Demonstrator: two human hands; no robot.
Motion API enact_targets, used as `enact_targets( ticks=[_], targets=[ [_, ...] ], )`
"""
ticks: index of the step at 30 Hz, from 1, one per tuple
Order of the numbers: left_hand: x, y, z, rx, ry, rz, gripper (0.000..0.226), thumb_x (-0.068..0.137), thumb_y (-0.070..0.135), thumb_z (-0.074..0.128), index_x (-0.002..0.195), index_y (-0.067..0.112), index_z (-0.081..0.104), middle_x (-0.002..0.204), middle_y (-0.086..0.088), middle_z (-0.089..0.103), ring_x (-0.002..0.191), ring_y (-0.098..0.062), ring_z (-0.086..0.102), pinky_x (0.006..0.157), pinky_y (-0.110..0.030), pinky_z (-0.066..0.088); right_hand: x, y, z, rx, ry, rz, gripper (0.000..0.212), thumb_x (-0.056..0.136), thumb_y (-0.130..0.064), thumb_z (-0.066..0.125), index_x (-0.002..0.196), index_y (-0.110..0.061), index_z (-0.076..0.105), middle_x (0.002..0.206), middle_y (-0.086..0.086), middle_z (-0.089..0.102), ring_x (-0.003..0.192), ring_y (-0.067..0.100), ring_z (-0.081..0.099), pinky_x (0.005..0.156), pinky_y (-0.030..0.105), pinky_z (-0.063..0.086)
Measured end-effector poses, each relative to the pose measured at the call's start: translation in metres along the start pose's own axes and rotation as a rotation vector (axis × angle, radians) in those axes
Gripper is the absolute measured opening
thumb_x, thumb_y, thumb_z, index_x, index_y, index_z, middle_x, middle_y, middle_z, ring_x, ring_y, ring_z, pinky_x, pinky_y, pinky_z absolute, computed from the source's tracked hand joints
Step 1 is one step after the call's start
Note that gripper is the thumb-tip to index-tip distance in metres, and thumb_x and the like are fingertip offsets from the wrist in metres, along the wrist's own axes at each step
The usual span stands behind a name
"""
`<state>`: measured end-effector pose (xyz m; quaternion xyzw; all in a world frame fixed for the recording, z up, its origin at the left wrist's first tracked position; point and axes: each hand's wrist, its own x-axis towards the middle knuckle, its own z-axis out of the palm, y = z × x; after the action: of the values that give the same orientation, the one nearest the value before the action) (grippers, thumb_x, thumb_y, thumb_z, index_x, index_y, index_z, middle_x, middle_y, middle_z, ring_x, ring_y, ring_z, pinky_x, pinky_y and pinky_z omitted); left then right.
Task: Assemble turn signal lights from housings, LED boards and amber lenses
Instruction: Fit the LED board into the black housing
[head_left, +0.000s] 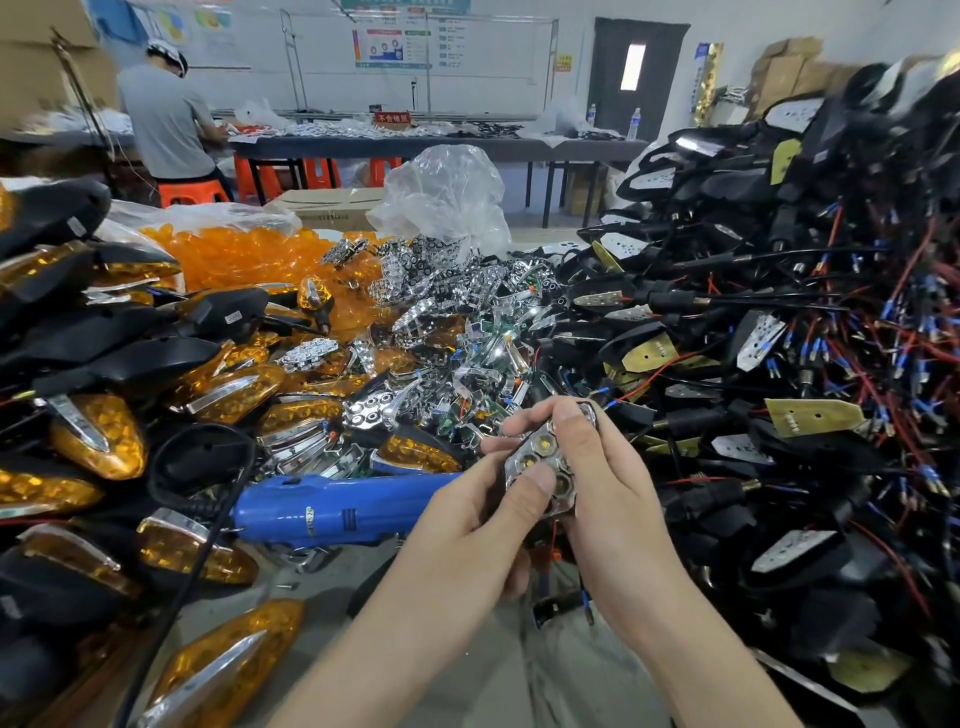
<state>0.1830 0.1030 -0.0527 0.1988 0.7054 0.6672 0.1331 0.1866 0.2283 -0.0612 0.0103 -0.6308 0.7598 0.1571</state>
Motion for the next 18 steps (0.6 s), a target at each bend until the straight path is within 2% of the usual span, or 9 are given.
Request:
enact_targets(
  ticks=[2, 4, 6, 10, 12, 14, 16, 18],
  targets=[
    [0.0017, -0.0003, -0.0001, -0.009, 0.001, -0.003, 0.029, 0.082, 0.054, 0.056, 0.097, 0.032, 0.067, 0.061, 0.007, 0.059, 0.051, -0.007, 0.05, 0.049, -0.016, 0.04, -0.0013, -0.0009, 0.002, 0.025, -0.031, 0.028, 0.032, 0.098, -0.046, 0.049, 0.085, -0.024, 0.067, 0.097, 0.004, 0.076, 0.082, 0.019, 0.074, 0.059, 0.037, 0.058],
    [0.002, 0.0008, 0.0004, -0.018, -0.003, 0.002, 0.023, 0.084, 0.047, 0.057, 0.092, 0.028, 0.066, 0.062, 0.012, 0.059, 0.053, -0.006, 0.051, 0.05, -0.015, 0.042, -0.0018, -0.0005, 0.0038, 0.063, -0.034, 0.015, 0.03, 0.099, -0.044, 0.054, 0.084, -0.022, 0.067, 0.092, 0.0, 0.074, 0.086, 0.017, 0.073, 0.065, 0.033, 0.059],
    [0.0013, 0.0017, 0.0015, -0.047, -0.009, 0.022, 0.02, 0.086, 0.04, 0.057, 0.094, 0.023, 0.064, 0.062, 0.017, 0.062, 0.054, 0.002, 0.054, 0.053, -0.009, 0.042, -0.0023, -0.0007, 0.0048, 0.077, -0.037, -0.002, 0.028, 0.097, -0.042, 0.053, 0.086, -0.019, 0.066, 0.089, -0.002, 0.072, 0.089, 0.016, 0.072, 0.069, 0.032, 0.06],
    [0.0008, 0.0, 0.0038, -0.04, 0.012, 0.021, 0.007, 0.098, 0.02, 0.054, 0.098, 0.017, 0.06, 0.054, 0.023, 0.06, 0.05, 0.008, 0.055, 0.05, -0.004, 0.039, -0.0047, -0.0007, 0.0048, 0.02, -0.079, 0.017, 0.028, 0.098, -0.044, 0.048, 0.088, -0.023, 0.065, 0.091, -0.004, 0.074, 0.075, 0.015, 0.071, 0.054, 0.032, 0.058],
    [0.0006, 0.0001, 0.0031, -0.05, 0.014, -0.005, 0.009, 0.1, 0.016, 0.053, 0.104, 0.017, 0.061, 0.053, 0.022, 0.059, 0.048, 0.007, 0.056, 0.048, -0.004, 0.039, -0.0045, 0.0005, 0.0025, 0.007, -0.084, 0.023, 0.028, 0.102, -0.041, 0.048, 0.089, -0.023, 0.065, 0.094, -0.003, 0.075, 0.068, 0.016, 0.069, 0.052, 0.031, 0.057],
    [0.0004, 0.0013, 0.0014, -0.119, 0.028, -0.06, 0.01, 0.098, 0.018, 0.055, 0.095, 0.017, 0.064, 0.055, 0.015, 0.06, 0.045, 0.001, 0.052, 0.045, -0.008, 0.038, -0.0026, 0.0008, 0.0014, -0.01, -0.094, 0.028, 0.026, 0.103, -0.037, 0.049, 0.091, -0.021, 0.066, 0.099, -0.001, 0.076, 0.068, 0.019, 0.068, 0.051, 0.03, 0.056],
    [-0.0004, 0.0031, -0.0005, -0.226, -0.025, -0.157, 0.017, 0.093, 0.026, 0.059, 0.086, 0.012, 0.065, 0.063, 0.003, 0.061, 0.046, -0.007, 0.044, 0.043, -0.016, 0.034, -0.0007, 0.0006, -0.0008, -0.012, -0.086, 0.049, 0.021, 0.096, -0.037, 0.052, 0.087, -0.025, 0.067, 0.097, 0.0, 0.077, 0.08, 0.02, 0.071, 0.061, 0.036, 0.053],
    [-0.0009, 0.0043, -0.0024, -0.395, -0.124, -0.263, 0.025, 0.089, 0.031, 0.06, 0.091, 0.006, 0.063, 0.074, -0.006, 0.062, 0.049, -0.01, 0.039, 0.043, -0.021, 0.031, 0.0001, -0.0001, -0.0019, 0.077, -0.094, 0.065, 0.02, 0.093, -0.036, 0.055, 0.08, -0.026, 0.067, 0.082, -0.003, 0.073, 0.09, 0.02, 0.075, 0.076, 0.049, 0.047]
  ],
)
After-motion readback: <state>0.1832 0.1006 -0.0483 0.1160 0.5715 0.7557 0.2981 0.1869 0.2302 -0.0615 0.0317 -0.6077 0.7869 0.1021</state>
